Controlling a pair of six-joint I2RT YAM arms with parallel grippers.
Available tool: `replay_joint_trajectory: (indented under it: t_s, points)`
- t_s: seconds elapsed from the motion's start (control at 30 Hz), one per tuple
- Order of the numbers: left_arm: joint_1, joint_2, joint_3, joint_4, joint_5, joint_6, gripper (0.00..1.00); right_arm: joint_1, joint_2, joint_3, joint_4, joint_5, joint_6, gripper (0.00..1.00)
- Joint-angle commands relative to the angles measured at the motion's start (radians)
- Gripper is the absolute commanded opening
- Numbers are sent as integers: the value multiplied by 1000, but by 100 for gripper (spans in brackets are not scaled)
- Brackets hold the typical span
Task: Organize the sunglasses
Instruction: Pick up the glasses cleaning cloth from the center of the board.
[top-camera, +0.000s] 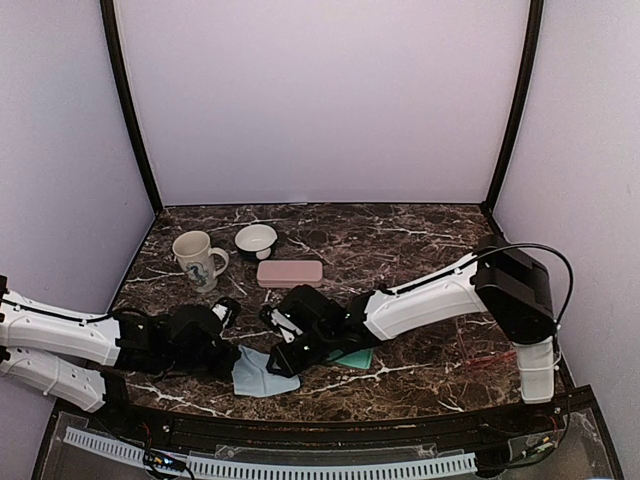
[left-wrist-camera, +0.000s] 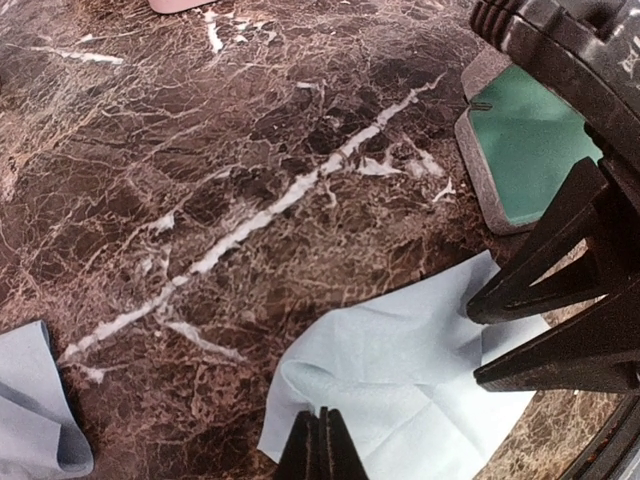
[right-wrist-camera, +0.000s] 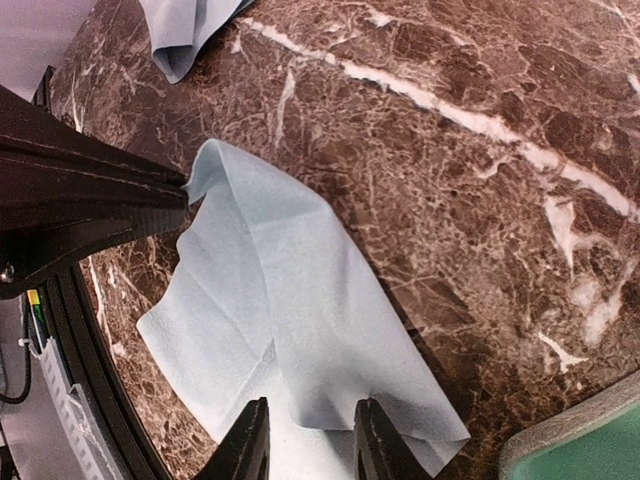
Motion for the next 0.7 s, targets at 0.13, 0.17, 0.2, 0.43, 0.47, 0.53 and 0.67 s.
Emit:
replay_joint_trajectory:
  t_s: [0.13, 0.17, 0.2, 0.43, 0.47, 0.53, 0.67]
  points:
    - [9, -39, -36, 22, 11, -19, 0, 30, 45, 56, -46, 73, -44, 29]
    - [9, -41, -39, 24, 12, -22, 0, 35, 48, 62, -52, 80, -49, 29]
    - [10, -43, -42, 23, 14, -23, 0, 37, 52, 70, -60, 87, -53, 29]
    - [12, -45, -50, 31, 23, -32, 0, 66, 84, 120, -134, 167, -87, 27]
    - [12, -45, -52, 33, 25, -33, 0, 72, 86, 126, -143, 181, -92, 26]
    - [13, -45, -56, 35, 28, -38, 0, 79, 93, 134, -161, 209, -97, 25]
    - [15, -48, -66, 44, 37, -51, 0, 93, 101, 140, -175, 241, -99, 23]
